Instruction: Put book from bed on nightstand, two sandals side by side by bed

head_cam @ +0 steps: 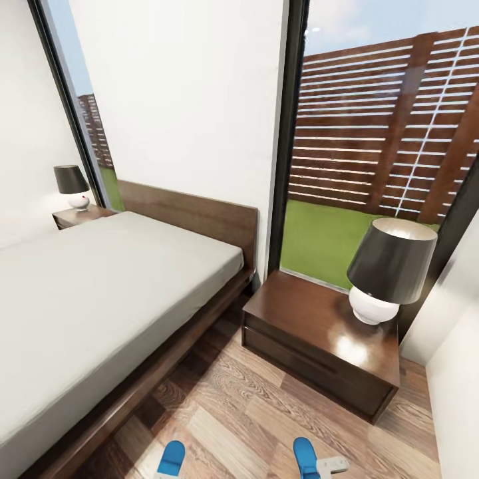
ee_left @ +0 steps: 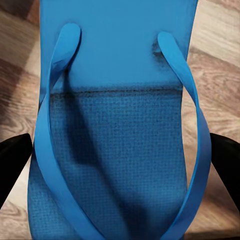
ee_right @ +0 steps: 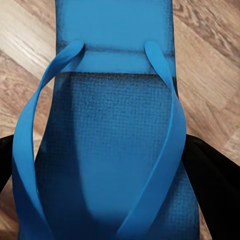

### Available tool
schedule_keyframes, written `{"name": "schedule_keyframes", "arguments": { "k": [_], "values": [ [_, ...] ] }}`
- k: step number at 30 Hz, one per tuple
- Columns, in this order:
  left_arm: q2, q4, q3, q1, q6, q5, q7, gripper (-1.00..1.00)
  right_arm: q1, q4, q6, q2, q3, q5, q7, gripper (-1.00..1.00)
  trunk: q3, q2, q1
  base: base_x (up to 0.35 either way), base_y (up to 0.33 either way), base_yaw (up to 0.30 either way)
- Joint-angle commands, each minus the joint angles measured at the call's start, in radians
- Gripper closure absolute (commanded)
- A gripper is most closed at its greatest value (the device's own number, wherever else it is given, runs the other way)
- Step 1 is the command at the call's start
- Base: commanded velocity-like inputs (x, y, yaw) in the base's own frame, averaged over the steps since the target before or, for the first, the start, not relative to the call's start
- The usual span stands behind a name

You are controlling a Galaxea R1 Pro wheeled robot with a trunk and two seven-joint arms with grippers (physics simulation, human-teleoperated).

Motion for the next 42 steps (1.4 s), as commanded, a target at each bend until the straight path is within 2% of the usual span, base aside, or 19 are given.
{"name": "schedule_keyframes", "arguments": {
  "k": [1, 12, 28, 42],
  "values": [
    [0.005, 0.003, -0.008, 0.001, -0.004, 0.004, 0.005, 1.00, 0.000, -0.001, 0.003, 0.000, -0.003, 0.010, -0.002, 1.00, -0.001, 0.000, 0.000, 0.000, 0.000, 0.000],
    [0.029, 0.005, -0.008, 0.015, -0.026, 0.006, 0.007, 1.00, 0.001, -0.001, 0.003, 0.001, -0.003, 0.011, -0.002, 1.00, -0.001, 0.000, 0.000, 0.000, 0.000, 0.035],
    [0.030, 0.004, -0.010, 0.020, -0.041, 0.006, 0.009, 1.00, 0.001, -0.001, 0.003, 0.002, -0.003, 0.011, -0.002, 1.00, -0.001, 0.000, 0.000, 0.000, 0.000, 0.245],
    [0.030, 0.005, -0.010, 0.021, -0.042, 0.005, 0.009, 1.00, 0.001, -0.001, 0.003, 0.001, -0.003, 0.012, -0.002, 1.00, -0.001, 0.000, 0.000, 0.000, 0.000, 0.115]
  ]
}}
